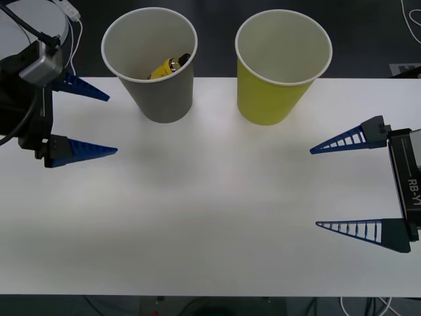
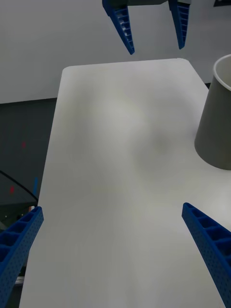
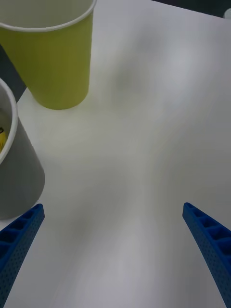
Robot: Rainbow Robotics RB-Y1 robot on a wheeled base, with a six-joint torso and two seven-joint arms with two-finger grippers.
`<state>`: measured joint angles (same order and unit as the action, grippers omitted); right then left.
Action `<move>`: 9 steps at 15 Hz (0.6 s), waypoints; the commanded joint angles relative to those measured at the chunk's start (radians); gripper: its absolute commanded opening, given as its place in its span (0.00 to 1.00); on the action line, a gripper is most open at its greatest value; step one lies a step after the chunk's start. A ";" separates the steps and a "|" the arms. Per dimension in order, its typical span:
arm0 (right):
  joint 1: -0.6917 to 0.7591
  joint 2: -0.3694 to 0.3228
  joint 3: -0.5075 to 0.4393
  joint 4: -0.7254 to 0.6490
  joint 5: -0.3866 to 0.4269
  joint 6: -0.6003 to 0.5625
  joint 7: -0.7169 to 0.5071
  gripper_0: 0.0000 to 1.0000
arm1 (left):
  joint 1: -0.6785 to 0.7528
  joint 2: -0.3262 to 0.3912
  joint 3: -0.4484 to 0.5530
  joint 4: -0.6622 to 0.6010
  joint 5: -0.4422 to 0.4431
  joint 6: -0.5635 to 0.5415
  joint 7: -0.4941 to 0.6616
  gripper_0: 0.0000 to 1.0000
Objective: Put the can into the green bin and the plastic bottle into the gray bin
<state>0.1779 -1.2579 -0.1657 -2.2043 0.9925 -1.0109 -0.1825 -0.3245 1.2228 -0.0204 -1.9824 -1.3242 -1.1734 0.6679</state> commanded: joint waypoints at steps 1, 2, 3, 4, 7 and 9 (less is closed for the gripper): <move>0.000 0.000 0.000 0.000 0.000 0.000 0.000 1.00 | 0.071 0.000 0.022 -0.010 0.059 0.001 -0.102 1.00; 0.000 0.000 0.000 0.000 0.000 0.000 0.000 1.00 | 0.088 0.000 0.023 -0.010 0.074 0.001 -0.139 1.00; 0.000 0.000 0.000 0.000 0.000 0.000 0.000 1.00 | 0.107 0.000 0.025 -0.010 0.089 0.001 -0.176 1.00; 0.000 0.000 0.000 0.000 0.000 0.000 0.000 1.00 | 0.120 0.000 0.025 -0.010 0.099 0.001 -0.199 1.00; 0.000 0.000 0.000 0.000 0.000 0.000 0.000 1.00 | 0.171 0.000 0.036 -0.012 0.135 0.001 -0.281 1.00; 0.000 0.000 0.000 0.000 0.000 0.000 0.000 1.00 | 0.214 0.000 0.059 -0.022 0.149 0.001 -0.329 1.00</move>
<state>0.1779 -1.2579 -0.1657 -2.2043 0.9925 -1.0109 -0.1825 -0.1276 1.2224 0.0281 -1.9990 -1.1789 -1.1719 0.3533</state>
